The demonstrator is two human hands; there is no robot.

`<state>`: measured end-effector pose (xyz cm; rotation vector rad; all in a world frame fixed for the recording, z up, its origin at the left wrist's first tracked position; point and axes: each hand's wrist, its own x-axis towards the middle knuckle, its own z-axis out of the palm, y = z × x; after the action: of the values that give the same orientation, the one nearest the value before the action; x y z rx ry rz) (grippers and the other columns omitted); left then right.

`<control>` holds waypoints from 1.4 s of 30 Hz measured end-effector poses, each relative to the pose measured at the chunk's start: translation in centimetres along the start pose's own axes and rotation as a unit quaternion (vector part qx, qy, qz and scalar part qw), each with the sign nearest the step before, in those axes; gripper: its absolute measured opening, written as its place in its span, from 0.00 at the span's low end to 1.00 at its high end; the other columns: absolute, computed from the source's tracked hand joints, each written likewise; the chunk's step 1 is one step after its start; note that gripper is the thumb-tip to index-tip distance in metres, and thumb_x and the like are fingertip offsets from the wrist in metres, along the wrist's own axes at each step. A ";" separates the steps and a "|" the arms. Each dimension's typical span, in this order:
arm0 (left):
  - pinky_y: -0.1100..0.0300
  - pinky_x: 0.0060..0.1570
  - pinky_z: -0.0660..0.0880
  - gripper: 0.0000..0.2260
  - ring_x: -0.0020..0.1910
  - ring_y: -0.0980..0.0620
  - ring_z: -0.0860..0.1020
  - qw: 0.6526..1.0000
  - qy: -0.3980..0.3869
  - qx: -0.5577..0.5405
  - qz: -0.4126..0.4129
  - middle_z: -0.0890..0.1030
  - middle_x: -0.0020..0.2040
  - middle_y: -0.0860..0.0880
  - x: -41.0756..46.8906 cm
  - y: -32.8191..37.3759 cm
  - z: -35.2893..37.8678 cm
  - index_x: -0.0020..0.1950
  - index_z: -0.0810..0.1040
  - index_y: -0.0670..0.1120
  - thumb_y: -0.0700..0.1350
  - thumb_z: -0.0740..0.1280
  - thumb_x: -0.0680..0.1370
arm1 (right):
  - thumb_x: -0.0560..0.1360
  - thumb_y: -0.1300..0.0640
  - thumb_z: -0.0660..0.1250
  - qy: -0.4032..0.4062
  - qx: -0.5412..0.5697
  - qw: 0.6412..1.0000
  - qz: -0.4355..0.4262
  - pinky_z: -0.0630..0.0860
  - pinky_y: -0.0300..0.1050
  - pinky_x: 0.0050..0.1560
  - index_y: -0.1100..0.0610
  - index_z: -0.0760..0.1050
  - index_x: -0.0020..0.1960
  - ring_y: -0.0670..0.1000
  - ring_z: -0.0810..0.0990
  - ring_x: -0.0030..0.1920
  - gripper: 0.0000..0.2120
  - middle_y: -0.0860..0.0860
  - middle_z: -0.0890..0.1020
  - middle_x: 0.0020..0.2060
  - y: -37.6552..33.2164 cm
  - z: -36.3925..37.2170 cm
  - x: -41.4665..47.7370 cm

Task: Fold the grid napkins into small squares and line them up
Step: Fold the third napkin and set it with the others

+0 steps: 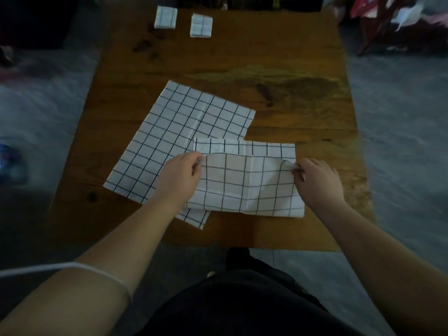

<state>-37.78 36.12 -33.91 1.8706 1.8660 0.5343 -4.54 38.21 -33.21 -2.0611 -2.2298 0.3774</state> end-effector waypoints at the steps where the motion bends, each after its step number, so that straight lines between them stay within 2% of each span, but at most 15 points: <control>1: 0.58 0.42 0.74 0.09 0.42 0.56 0.76 1.000 -0.007 0.004 -0.015 0.78 0.46 0.55 1.3 0.0 0.3 0.62 0.76 0.50 0.47 0.63 0.83 | 0.81 0.54 0.62 -0.017 -0.006 1.000 0.004 0.70 0.53 0.53 0.51 0.77 0.54 0.55 0.77 0.53 0.06 0.48 0.81 0.50 0.1 0.1 1.5; 5: 0.56 0.36 0.70 0.11 0.38 0.55 0.74 0.997 -0.028 0.038 -0.055 0.77 0.41 0.54 5.8 -0.5 2.1 0.65 0.74 0.50 0.44 0.63 0.83 | 0.82 0.52 0.60 -0.079 -0.010 0.997 0.015 0.71 0.54 0.56 0.50 0.77 0.55 0.54 0.76 0.54 0.07 0.47 0.78 0.48 0.5 1.5 6.5; 7: 0.56 0.34 0.72 0.14 0.37 0.54 0.74 0.995 -0.048 0.033 -0.087 0.77 0.42 0.55 7.5 -0.8 3.0 0.68 0.72 0.51 0.43 0.63 0.83 | 0.82 0.52 0.60 -0.109 -0.013 0.994 0.022 0.71 0.55 0.57 0.50 0.76 0.55 0.54 0.76 0.55 0.07 0.46 0.77 0.48 0.9 2.4 8.5; 9: 0.53 0.36 0.77 0.17 0.39 0.54 0.76 0.991 -0.057 0.032 -0.115 0.78 0.47 0.56 8.6 -1.2 3.7 0.71 0.69 0.52 0.43 0.63 0.82 | 0.82 0.52 0.60 -0.130 -0.008 0.991 0.030 0.71 0.56 0.57 0.49 0.75 0.53 0.55 0.76 0.55 0.06 0.46 0.76 0.48 1.1 3.0 10.0; 11: 0.50 0.39 0.80 0.20 0.41 0.52 0.78 0.989 -0.065 0.021 -0.134 0.79 0.52 0.50 9.4 -1.3 4.3 0.73 0.65 0.53 0.43 0.63 0.82 | 0.82 0.52 0.59 -0.142 -0.002 0.989 0.038 0.71 0.56 0.57 0.48 0.73 0.50 0.55 0.76 0.56 0.04 0.45 0.75 0.46 1.2 3.3 11.0; 13: 0.45 0.47 0.81 0.24 0.49 0.49 0.80 0.987 -0.075 0.006 -0.140 0.78 0.64 0.46 9.9 -1.2 4.5 0.75 0.61 0.53 0.42 0.64 0.81 | 0.82 0.52 0.59 -0.152 0.000 0.987 0.054 0.71 0.57 0.59 0.48 0.73 0.51 0.56 0.75 0.58 0.04 0.47 0.78 0.50 1.2 3.6 11.7; 15: 0.45 0.54 0.79 0.27 0.58 0.45 0.78 0.989 -0.078 0.004 -0.126 0.73 0.71 0.46 10.1 -1.1 4.5 0.78 0.60 0.51 0.41 0.66 0.81 | 0.82 0.51 0.61 -0.153 0.006 0.985 0.080 0.71 0.58 0.63 0.50 0.75 0.61 0.57 0.74 0.62 0.09 0.50 0.78 0.59 1.0 3.6 12.1; 18: 0.44 0.62 0.75 0.28 0.67 0.44 0.73 0.991 -0.074 0.032 -0.107 0.69 0.74 0.45 9.6 -1.1 4.1 0.79 0.59 0.49 0.41 0.65 0.80 | 0.82 0.50 0.64 -0.121 0.028 0.986 0.110 0.69 0.60 0.67 0.51 0.69 0.72 0.57 0.69 0.70 0.20 0.52 0.73 0.68 0.5 3.3 11.6; 20: 0.46 0.67 0.72 0.26 0.71 0.45 0.68 0.992 -0.075 0.038 -0.092 0.68 0.75 0.46 8.5 -1.2 3.7 0.78 0.61 0.47 0.41 0.64 0.80 | 0.81 0.51 0.65 -0.092 0.045 0.989 0.109 0.70 0.59 0.68 0.52 0.68 0.73 0.57 0.69 0.70 0.21 0.53 0.72 0.69 -0.2 3.2 10.2; 26: 0.52 0.73 0.65 0.20 0.72 0.50 0.66 0.990 -0.136 0.006 0.041 0.71 0.72 0.48 1.9 0.0 3.2 0.74 0.68 0.47 0.40 0.62 0.81 | 0.81 0.55 0.63 -0.062 0.097 0.989 0.098 0.71 0.55 0.70 0.53 0.72 0.70 0.53 0.70 0.70 0.17 0.51 0.75 0.67 -4.6 4.0 1.5; 29: 0.53 0.75 0.60 0.20 0.74 0.51 0.63 0.977 -0.188 0.019 0.098 0.69 0.73 0.51 -1.1 0.1 4.1 0.75 0.68 0.48 0.41 0.60 0.82 | 0.80 0.57 0.63 -0.061 0.111 0.988 0.092 0.71 0.52 0.66 0.53 0.74 0.67 0.52 0.72 0.67 0.15 0.50 0.77 0.64 -6.3 5.5 -3.3; 33: 0.54 0.76 0.56 0.22 0.76 0.51 0.61 0.964 -0.218 0.048 0.145 0.68 0.76 0.50 -4.1 0.2 5.6 0.77 0.66 0.49 0.42 0.59 0.82 | 0.79 0.59 0.63 -0.059 0.094 0.991 0.070 0.73 0.52 0.63 0.53 0.76 0.63 0.53 0.74 0.62 0.13 0.49 0.78 0.59 -6.8 7.9 -8.2; 36: 0.53 0.78 0.53 0.24 0.79 0.51 0.55 0.953 -0.247 0.078 0.154 0.62 0.80 0.50 -5.6 0.1 7.0 0.80 0.61 0.49 0.45 0.58 0.83 | 0.78 0.59 0.64 -0.074 0.061 0.995 0.035 0.70 0.53 0.67 0.54 0.76 0.67 0.55 0.73 0.67 0.18 0.51 0.78 0.65 -6.3 9.2 -9.9; 39: 0.49 0.80 0.48 0.28 0.81 0.49 0.48 0.945 -0.270 0.130 0.130 0.53 0.83 0.49 -6.2 0.0 8.4 0.82 0.53 0.50 0.50 0.58 0.83 | 0.80 0.57 0.63 -0.096 0.045 0.994 0.010 0.60 0.51 0.75 0.53 0.68 0.76 0.54 0.64 0.76 0.24 0.51 0.70 0.75 -5.8 10.0 -10.3; 42: 0.48 0.79 0.45 0.29 0.81 0.47 0.45 0.944 -0.272 0.157 0.104 0.49 0.83 0.48 -5.9 -0.1 9.2 0.83 0.50 0.50 0.52 0.56 0.84 | 0.81 0.55 0.60 -0.096 0.029 0.995 -0.022 0.53 0.52 0.78 0.52 0.63 0.79 0.55 0.59 0.79 0.27 0.52 0.65 0.79 -5.2 10.7 -9.1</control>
<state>-32.76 29.85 -41.36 2.1509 1.4495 -0.2284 -11.17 27.49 -41.33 -2.0218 -2.3333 0.6545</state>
